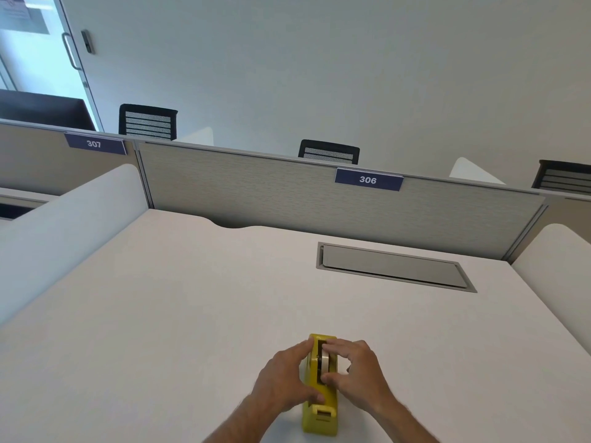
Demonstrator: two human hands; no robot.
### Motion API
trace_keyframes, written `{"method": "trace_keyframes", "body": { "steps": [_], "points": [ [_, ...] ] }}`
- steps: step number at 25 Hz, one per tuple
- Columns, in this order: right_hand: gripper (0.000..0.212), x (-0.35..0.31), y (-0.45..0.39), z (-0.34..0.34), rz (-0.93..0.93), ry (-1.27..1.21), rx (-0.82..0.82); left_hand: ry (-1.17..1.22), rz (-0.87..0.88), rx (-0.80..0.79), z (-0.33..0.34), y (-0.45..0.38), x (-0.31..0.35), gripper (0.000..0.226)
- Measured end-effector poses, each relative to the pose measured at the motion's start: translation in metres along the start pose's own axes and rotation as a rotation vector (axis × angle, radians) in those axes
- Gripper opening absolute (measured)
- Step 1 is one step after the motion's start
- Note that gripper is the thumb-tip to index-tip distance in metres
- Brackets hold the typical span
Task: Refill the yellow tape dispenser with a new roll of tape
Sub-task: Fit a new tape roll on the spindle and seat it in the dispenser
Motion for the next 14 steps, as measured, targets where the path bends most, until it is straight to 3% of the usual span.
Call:
{"method": "trace_keyframes", "body": {
  "steps": [6,14],
  "points": [
    [0.062,-0.001,0.005,0.003,-0.042,0.039,0.011,0.025,0.021,-0.006,-0.001,0.001,0.002,0.117],
    [0.045,0.002,0.003,0.001,-0.051,-0.004,0.043,0.104,0.088,0.033,-0.006,0.0,0.012,0.073]
  ]
}}
Point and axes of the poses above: each hand's wrist, its own y-axis away from the middle knuckle, its own z-axis out of the palm, x = y × z, the point moved 6 cm from there along -y, towards the middle knuckle, and after that the axes turned 4 degrees about -y, right-handed, at the moved point
